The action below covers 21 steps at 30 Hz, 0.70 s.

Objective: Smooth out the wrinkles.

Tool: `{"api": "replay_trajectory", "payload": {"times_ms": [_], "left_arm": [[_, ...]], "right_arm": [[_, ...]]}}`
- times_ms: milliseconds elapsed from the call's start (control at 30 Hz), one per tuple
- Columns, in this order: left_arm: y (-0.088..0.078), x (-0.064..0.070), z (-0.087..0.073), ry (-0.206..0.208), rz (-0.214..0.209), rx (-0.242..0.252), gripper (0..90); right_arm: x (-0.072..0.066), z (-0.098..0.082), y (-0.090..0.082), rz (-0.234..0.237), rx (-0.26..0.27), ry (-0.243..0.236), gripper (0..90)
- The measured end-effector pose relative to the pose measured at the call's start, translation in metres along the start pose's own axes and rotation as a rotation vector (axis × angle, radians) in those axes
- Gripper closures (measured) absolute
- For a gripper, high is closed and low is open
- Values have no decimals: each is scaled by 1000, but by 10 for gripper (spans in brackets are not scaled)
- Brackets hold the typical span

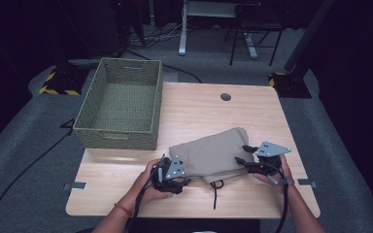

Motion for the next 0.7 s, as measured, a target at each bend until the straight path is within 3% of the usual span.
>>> {"api": "replay_trajectory", "payload": {"times_ms": [167,300,367,433,533,667,700], "left_arm": [[0,9,7,-55,-16,28,232],[15,21,11,-26,-3,-5,239],[23,23,10,-12,19,-37,305],[30,22,7,9,49,-65,439],[31,20,5,19,49,-65,575],[31,21,4,38,51,-77,670],[31,23,4,55,46,-75,693]], "right_arm": [[-1,-7,10,25,-25,29,435],[-7,-10,15,34,-55,24,436],[-10,-10,15,48,-59,28,438],[-11,-10,15,63,-61,32,446],[-14,-10,15,67,-74,26,446],[-16,-8,13,59,-89,5,430],[-14,-2,9,25,-72,7,387]]}}
Point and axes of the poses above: each handheld gripper's, and its own axes: y roughly forward along the jaws, z roughly out of its top, x roughly to its right, the point moved 6 cm from there along y, roughly forward along the jaws, and after that the axes turned 14 degrees about z, right-handed, at the moved point
